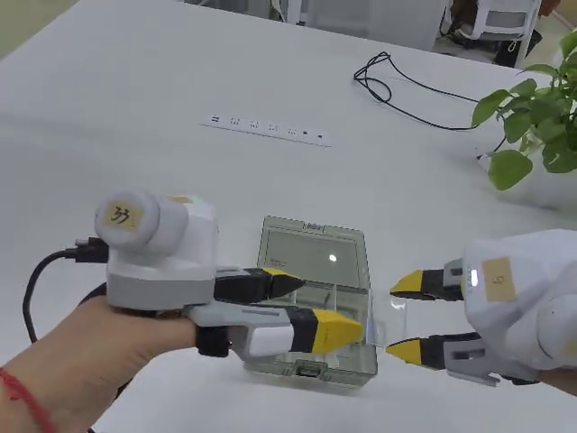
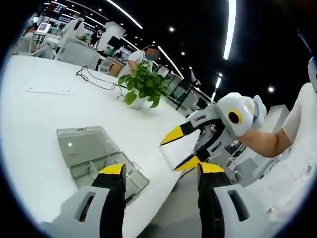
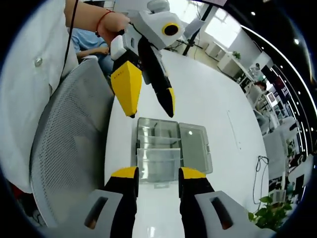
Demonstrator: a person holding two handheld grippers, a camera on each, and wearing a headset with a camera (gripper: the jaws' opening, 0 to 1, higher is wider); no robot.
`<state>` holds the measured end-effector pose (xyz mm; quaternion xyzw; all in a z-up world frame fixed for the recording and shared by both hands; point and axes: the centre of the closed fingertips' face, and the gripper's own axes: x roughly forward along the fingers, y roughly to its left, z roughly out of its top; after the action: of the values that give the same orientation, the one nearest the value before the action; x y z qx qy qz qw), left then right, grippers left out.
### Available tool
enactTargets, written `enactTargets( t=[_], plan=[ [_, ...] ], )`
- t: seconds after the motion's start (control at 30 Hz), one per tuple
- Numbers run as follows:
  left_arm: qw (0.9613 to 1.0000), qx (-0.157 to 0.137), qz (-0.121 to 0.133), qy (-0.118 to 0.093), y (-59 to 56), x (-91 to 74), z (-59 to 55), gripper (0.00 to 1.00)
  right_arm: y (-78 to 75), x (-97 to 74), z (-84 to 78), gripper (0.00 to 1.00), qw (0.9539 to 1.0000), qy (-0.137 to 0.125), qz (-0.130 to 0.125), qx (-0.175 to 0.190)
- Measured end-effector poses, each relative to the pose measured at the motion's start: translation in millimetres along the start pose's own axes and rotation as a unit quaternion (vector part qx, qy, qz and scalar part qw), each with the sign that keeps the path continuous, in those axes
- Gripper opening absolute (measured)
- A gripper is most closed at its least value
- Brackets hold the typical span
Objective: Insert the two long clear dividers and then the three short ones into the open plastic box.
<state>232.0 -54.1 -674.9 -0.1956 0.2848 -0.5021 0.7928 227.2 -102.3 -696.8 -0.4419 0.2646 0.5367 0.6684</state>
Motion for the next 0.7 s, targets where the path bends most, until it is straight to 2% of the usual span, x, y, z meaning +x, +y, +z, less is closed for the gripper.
enactTargets(
  t=[0.07, 0.17, 0.33, 0.43, 0.7],
  plan=[
    [1.0, -0.006, -0.004, 0.001, -2.7, 3.4, -0.8, 0.55, 0.5, -1.3, 4.6, 0.33, 1.0, -0.002, -0.002, -0.001],
    [0.9994, -0.034, -0.01, 0.007, -7.5, 8.9, -3.5, 0.47, 2.3, -2.5, 11.4, 0.33, 1.0, -0.005, -0.004, -0.006],
    [0.9978, -0.064, -0.016, 0.006, -11.0, 15.1, -5.5, 0.39, 4.8, -3.9, 20.0, 0.33, 0.9999, -0.007, -0.006, -0.012],
    [0.9962, -0.084, -0.022, 0.006, -12.8, 17.5, -7.0, 0.28, 6.4, -4.9, 25.8, 0.33, 0.9998, -0.011, -0.006, -0.014],
    [0.9941, -0.104, -0.028, 0.008, -14.0, 18.9, -9.3, 0.15, 8.3, -5.0, 33.6, 0.33, 0.9996, -0.012, -0.008, -0.025]
  ],
)
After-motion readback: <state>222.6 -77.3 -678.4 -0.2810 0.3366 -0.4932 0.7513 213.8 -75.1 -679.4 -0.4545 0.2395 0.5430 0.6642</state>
